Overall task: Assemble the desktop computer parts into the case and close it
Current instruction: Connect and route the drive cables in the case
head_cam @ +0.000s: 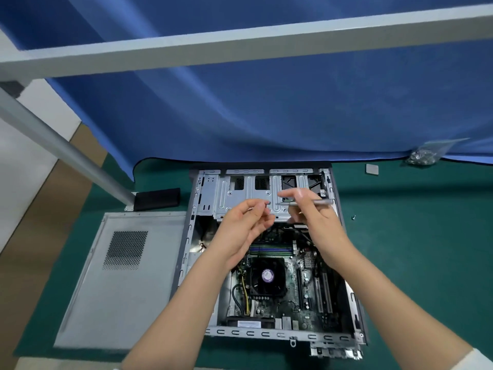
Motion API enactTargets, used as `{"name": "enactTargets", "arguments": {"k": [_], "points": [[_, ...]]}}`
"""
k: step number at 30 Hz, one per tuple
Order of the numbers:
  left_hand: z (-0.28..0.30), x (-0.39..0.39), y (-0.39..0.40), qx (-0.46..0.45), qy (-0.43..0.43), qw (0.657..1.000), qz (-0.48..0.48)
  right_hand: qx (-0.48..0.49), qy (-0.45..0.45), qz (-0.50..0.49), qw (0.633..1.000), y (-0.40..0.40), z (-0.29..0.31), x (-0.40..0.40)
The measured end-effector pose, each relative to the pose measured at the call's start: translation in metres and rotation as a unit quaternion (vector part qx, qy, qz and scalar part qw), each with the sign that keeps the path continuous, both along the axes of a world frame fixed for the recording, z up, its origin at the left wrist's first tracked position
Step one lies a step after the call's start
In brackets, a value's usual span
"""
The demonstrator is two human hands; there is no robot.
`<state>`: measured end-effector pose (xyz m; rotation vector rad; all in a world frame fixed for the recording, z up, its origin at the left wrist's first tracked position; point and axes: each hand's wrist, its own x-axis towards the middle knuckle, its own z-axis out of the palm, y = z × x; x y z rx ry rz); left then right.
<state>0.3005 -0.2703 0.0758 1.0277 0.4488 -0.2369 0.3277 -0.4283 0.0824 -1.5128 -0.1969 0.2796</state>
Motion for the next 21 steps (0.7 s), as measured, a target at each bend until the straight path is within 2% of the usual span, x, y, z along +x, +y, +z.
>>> {"name": "enactTargets", "arguments": {"k": [3,5,9,21], "points": [[0.004,-0.012,0.003,0.004,-0.015,1.0,-0.006,0.076,0.05,0.004,0.996,0.004,0.002,-0.01],[0.005,-0.018,0.005,-0.004,-0.02,1.0,0.001,0.095,0.058,0.021,0.994,0.005,0.001,-0.015],[0.003,-0.027,0.009,-0.009,-0.023,1.0,0.009,0.084,0.075,0.026,0.993,0.004,0.001,-0.023],[-0.001,-0.033,0.01,-0.005,-0.027,1.0,0.002,0.056,0.05,0.04,0.996,0.003,0.007,-0.033]]}}
